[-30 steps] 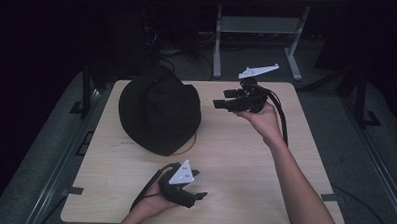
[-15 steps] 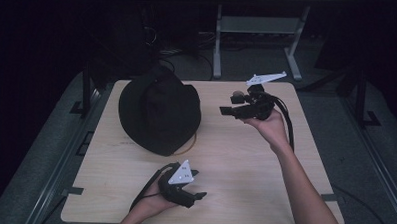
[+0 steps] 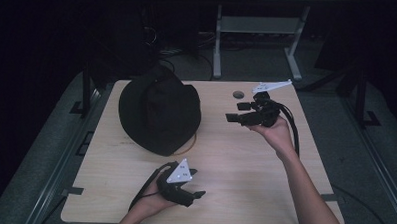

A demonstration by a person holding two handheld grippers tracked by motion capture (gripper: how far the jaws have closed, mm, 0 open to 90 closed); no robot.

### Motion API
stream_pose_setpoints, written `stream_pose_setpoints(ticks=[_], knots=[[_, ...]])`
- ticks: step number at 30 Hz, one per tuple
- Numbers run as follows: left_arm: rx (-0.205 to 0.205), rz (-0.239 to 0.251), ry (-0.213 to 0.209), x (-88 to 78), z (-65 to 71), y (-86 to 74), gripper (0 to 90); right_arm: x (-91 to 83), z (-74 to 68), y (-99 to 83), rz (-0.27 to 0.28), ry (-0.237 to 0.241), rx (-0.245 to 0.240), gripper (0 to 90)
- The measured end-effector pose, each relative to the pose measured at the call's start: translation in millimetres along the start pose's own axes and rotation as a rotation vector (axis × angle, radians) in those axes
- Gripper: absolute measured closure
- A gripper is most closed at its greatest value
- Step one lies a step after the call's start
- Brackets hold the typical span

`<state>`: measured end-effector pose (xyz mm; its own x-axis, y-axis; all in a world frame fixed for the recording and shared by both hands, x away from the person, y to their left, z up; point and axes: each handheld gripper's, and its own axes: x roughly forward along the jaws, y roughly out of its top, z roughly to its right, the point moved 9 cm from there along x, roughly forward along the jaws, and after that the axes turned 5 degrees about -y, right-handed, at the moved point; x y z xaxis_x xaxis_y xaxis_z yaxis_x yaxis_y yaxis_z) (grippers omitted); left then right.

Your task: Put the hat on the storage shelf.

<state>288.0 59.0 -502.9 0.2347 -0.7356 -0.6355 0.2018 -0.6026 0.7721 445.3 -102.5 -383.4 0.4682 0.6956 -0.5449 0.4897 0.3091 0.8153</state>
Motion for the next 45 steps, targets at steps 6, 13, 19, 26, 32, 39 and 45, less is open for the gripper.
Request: stream_pose_setpoints(ticks=[6, 13, 19, 26, 32, 39, 45], knots=[[0.013, -0.003, 0.006, -0.1, -1.7, -0.1, 27.3, -4.5, 2.8, -9.5, -0.003, -0.003, 0.008, 24.6], [0.001, 0.000, 0.004, -0.3, -1.6, -0.6, 27.2, -10.2, 6.2, -18.0, -0.001, -0.007, 0.017, 24.0], [-0.003, -0.001, 0.003, -1.0, -2.3, -1.2, 27.1, -15.3, 10.2, -26.7, -0.001, -0.018, 0.023, 23.1], [-0.005, -0.004, 0.004, -0.5, -2.6, -2.5, 27.0, -18.7, 14.4, -40.9, -0.013, -0.024, 0.034, 22.4], [-0.008, -0.007, 0.004, -0.2, -2.7, -3.3, 27.0, -21.3, 16.6, -54.6, -0.033, -0.025, 0.050, 21.7], [-0.010, -0.013, 0.006, -0.7, -3.5, -4.5, 26.9, -25.5, 18.2, -66.4, -0.034, -0.026, 0.053, 21.5], [-0.019, 0.001, 0.011, -1.7, -4.4, -4.3, 27.0, -31.2, 17.8, -76.6, -0.041, -0.033, 0.054, 21.2]])
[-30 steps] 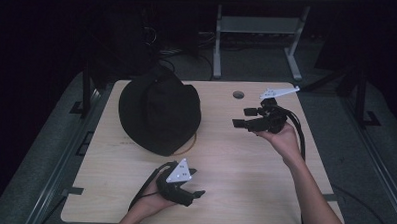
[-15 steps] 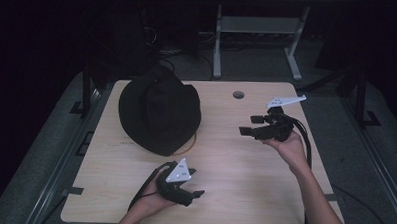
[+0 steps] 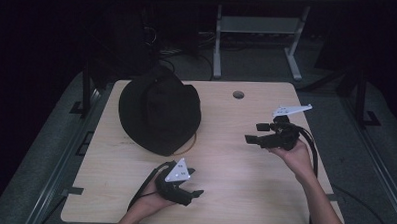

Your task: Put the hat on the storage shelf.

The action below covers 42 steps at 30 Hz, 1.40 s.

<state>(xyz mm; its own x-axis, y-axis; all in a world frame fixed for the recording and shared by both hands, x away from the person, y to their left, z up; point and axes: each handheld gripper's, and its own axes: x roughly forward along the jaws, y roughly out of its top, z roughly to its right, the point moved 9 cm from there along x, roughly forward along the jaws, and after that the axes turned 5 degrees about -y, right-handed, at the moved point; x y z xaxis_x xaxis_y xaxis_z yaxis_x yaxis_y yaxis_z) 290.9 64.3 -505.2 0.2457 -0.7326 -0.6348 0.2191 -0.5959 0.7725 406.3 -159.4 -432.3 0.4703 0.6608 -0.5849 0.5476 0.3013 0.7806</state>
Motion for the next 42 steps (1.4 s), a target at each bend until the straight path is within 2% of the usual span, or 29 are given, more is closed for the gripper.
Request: stream_pose_setpoints(ticks=[15, 21, 34, 42], knots=[[-0.005, 0.001, 0.006, -1.3, -0.9, -0.7, 26.9, -14.0, 3.1, -25.6, 0.013, -0.010, 0.012, 20.9], [-0.001, -0.004, 0.006, -1.0, -1.1, -1.1, 26.9, -18.1, 3.6, -37.6, 0.000, -0.014, 0.025, 19.7], [-0.008, -0.007, 0.007, -2.4, -1.8, -2.1, 26.8, -26.4, 3.3, -55.1, 0.014, -0.028, 0.018, 18.7], [-0.010, -0.006, 0.010, -3.9, -3.1, -2.7, 26.8, -30.7, 2.2, -70.4, -0.001, -0.031, 0.033, 17.4]])
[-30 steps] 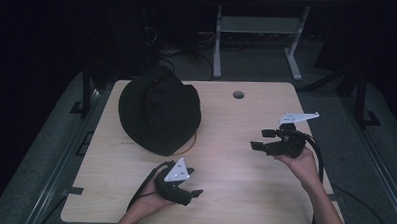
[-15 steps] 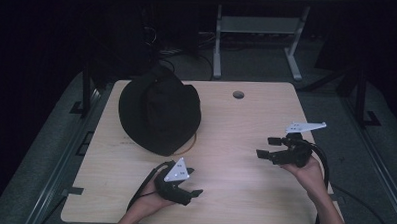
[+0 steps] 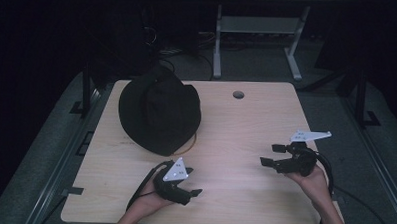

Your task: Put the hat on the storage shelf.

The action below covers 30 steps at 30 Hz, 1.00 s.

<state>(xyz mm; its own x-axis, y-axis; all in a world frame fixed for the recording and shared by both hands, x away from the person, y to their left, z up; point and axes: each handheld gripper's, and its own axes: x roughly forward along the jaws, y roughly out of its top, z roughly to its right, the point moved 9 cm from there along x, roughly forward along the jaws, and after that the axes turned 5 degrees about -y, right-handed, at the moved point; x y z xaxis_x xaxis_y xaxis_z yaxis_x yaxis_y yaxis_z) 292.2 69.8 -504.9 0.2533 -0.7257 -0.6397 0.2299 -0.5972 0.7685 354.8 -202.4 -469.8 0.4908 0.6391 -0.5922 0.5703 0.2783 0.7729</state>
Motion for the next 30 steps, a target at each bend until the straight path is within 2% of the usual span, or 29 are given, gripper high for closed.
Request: stream_pose_setpoints(ticks=[7, 20, 30], knots=[[-0.008, 0.003, 0.002, 0.1, 0.0, -0.3, 26.7, -4.1, 0.8, -14.3, -0.011, -0.006, 0.007, 16.9], [-0.016, 0.006, -0.001, -0.5, -0.4, -1.0, 26.6, -17.9, 4.5, -35.5, 0.000, -0.042, 0.004, 16.9], [-0.016, 0.004, 0.000, -1.6, -0.7, -1.5, 26.6, -25.6, 6.2, -54.2, -0.002, -0.065, 0.028, 16.9]])
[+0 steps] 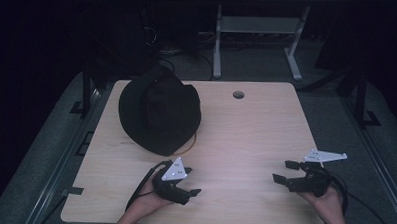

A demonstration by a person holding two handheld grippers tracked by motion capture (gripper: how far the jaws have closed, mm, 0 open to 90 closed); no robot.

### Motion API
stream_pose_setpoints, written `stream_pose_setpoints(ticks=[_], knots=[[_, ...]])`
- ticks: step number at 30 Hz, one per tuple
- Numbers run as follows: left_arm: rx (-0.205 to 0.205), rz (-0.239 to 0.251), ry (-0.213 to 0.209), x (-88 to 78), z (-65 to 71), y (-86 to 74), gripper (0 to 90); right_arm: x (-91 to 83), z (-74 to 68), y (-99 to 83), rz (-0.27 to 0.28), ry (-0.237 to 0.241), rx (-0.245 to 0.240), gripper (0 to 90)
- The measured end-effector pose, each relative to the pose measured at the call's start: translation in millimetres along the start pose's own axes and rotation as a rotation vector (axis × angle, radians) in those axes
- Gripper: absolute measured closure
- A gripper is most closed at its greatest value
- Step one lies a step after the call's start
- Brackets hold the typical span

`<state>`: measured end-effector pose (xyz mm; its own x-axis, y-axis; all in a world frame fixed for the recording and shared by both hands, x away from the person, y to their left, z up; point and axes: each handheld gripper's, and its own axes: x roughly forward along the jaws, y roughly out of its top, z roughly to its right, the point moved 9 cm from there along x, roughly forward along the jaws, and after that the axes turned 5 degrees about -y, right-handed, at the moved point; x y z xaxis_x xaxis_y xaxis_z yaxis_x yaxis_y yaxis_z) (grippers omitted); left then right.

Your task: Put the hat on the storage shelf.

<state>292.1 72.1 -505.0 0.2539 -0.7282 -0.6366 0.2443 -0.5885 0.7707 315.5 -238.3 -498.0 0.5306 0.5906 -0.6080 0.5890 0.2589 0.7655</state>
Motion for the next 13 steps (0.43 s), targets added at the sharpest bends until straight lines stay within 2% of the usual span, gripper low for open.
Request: stream_pose_setpoints(ticks=[6, 10, 13], knots=[[-0.006, 0.006, -0.008, 1.1, 1.2, 1.2, 26.6, -6.4, -6.8, -5.8, 0.043, -0.007, 0.002, 16.9], [0.007, 0.003, -0.011, 1.7, 1.9, 2.3, 26.2, -9.5, -19.0, -11.1, 0.078, -0.011, -0.013, 15.7], [-0.004, 0.022, -0.014, 1.0, 3.6, 7.4, 26.0, -13.9, -27.2, -15.4, 0.119, -0.039, -0.030, 15.9]])
